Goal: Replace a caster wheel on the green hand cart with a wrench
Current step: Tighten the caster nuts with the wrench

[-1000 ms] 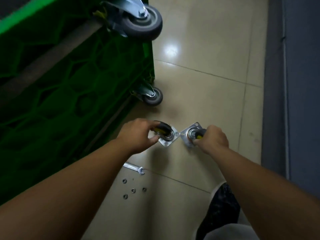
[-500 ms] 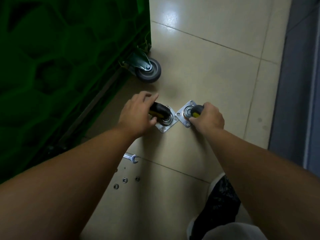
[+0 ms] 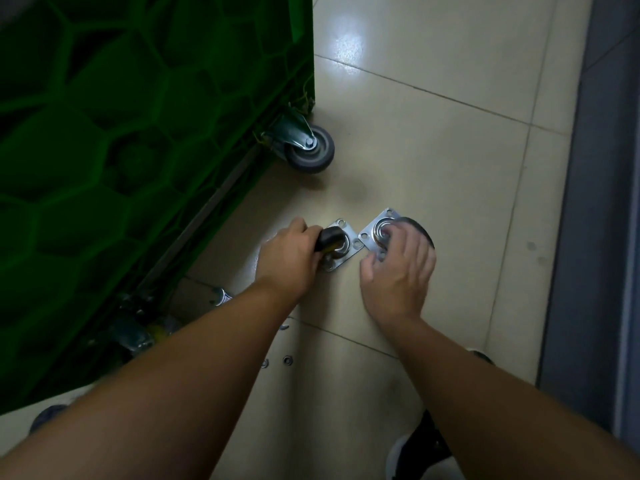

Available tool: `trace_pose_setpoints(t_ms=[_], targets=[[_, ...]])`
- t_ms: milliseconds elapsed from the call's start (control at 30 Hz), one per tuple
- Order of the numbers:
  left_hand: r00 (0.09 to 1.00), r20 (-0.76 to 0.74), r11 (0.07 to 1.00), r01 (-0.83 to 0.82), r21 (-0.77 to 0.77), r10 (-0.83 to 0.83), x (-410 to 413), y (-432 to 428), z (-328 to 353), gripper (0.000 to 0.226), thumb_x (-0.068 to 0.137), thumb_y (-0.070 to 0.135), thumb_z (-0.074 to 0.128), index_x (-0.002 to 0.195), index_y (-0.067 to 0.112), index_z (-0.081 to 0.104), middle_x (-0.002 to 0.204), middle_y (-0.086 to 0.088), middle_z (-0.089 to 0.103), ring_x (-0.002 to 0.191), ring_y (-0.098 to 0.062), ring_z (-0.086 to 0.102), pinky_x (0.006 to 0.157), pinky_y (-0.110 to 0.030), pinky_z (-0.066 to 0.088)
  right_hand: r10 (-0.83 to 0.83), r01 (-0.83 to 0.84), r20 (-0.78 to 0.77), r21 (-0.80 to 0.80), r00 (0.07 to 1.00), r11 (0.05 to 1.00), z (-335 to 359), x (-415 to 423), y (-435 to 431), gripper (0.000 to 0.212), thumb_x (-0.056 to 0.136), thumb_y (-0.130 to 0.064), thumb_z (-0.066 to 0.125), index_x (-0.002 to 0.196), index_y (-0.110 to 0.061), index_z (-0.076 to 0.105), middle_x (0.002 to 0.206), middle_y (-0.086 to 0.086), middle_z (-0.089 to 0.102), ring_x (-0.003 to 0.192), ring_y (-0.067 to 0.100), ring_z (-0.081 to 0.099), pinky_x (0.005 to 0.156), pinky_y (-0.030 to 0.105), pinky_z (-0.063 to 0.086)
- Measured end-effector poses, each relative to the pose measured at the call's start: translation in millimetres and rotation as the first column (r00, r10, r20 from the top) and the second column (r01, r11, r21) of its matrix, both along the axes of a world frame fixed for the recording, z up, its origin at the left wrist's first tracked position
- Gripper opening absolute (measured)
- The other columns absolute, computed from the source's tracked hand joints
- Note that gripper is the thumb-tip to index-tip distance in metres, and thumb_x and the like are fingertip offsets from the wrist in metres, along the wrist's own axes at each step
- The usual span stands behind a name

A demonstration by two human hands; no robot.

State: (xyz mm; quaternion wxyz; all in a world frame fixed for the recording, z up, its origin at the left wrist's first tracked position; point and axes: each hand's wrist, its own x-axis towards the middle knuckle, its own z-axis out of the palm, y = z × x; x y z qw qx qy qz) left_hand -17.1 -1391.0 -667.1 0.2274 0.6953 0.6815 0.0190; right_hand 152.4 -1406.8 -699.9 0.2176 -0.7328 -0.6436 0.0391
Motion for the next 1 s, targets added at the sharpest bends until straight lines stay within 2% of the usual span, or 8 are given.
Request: trace_pose_setpoints(t_ms=[100,200,333,400,500,633,800,1000], targets=[[0.995,-0.021,0.995,-0.094,0.027,0.094,-1,-10,-2,0.031,0.099,0.034,0.060,0.127,0.021,0.058,0.117,-0.005,0.054,0.104,-0.031,0.060,0.069,-0.035,0.036,-0.179,0.000,-0.434,-0.382,0.883,0.924,-1,-26,2,0.024,0.094,-0.035,0.057,0.097,-0.013,0.065,0.102,0.004,0.065,0.104,0.027,0.058,0.092,0.037,0.043],[0.982,-0.019,0.981,-0.185,0.057,0.187,-6,-19,-2,0.032,0.099,0.036,0.058,0.127,0.020,0.058,0.118,-0.005,0.053,0.105,-0.030,0.061,0.071,-0.035,0.036,-0.464,-0.066,-0.481,-0.744,0.744,0.665,3,-39,18,0.045,0.100,-0.049,0.044,0.077,-0.012,0.058,0.084,0.007,0.060,0.088,0.031,0.058,0.077,0.034,0.043],[0.954,0.007,0.953,-0.301,0.035,0.301,-11,-30,-6,0.036,0.097,0.039,0.062,0.124,0.016,0.061,0.119,-0.007,0.054,0.103,-0.031,0.062,0.078,-0.038,0.044,-0.558,-0.209,-0.591,-0.772,0.582,0.600,-4,-47,22,0.048,0.092,-0.061,0.050,0.072,-0.018,0.054,0.067,0.000,0.052,0.065,0.023,0.052,0.067,0.036,0.045],[0.918,0.156,0.930,-0.366,-0.011,0.363,-11,-33,-9,0.038,0.090,0.040,0.072,0.118,0.015,0.067,0.112,-0.005,0.059,0.095,-0.028,0.065,0.080,-0.038,0.049,-0.611,-0.315,-0.638,-0.767,0.469,0.559,-4,-54,25,0.049,0.086,-0.067,0.056,0.081,-0.019,0.060,0.071,-0.004,0.055,0.067,0.017,0.054,0.064,0.032,0.049],[0.860,0.373,0.936,-0.337,-0.098,0.348,-12,-34,-7,0.029,0.082,0.028,0.081,0.107,0.015,0.073,0.100,-0.002,0.067,0.082,-0.021,0.067,0.082,-0.036,0.053,-0.516,-0.288,-0.645,-0.739,0.564,0.609,-7,-61,36,0.064,0.073,-0.073,0.065,0.101,-0.016,0.069,0.089,-0.001,0.071,0.077,0.016,0.067,0.068,0.030,0.053],[0.888,0.344,0.950,-0.262,-0.170,0.306,-21,-40,-6,0.025,0.088,0.015,0.067,0.109,0.024,0.076,0.105,0.004,0.072,0.082,-0.014,0.068,0.085,-0.033,0.054,-0.228,-0.253,-0.495,-0.724,0.838,0.642,-9,-57,48,0.080,0.059,-0.071,0.065,0.122,-0.020,0.065,0.115,-0.001,0.070,0.106,0.018,0.065,0.090,0.032,0.051],[0.895,0.227,0.916,-0.338,-0.217,0.384,-41,-42,-9,0.027,0.095,0.019,0.061,0.118,0.023,0.074,0.108,0.004,0.074,0.095,-0.017,0.069,0.089,-0.034,0.054,0.128,-0.334,-0.336,-0.677,0.933,0.656,-8,-58,49,0.060,0.067,-0.054,0.075,0.116,-0.023,0.061,0.110,0.003,0.067,0.101,0.027,0.064,0.086,0.036,0.053],[0.882,0.162,0.883,-0.397,-0.251,0.442,-58,-43,-8,0.029,0.097,0.024,0.060,0.122,0.029,0.071,0.110,0.008,0.074,0.102,-0.016,0.068,0.092,-0.033,0.054,0.075,-0.315,-0.394,-0.592,0.916,0.742,3,-49,43,0.028,0.079,-0.036,0.075,0.101,-0.018,0.070,0.090,0.006,0.069,0.087,0.029,0.064,0.073,0.032,0.049]])
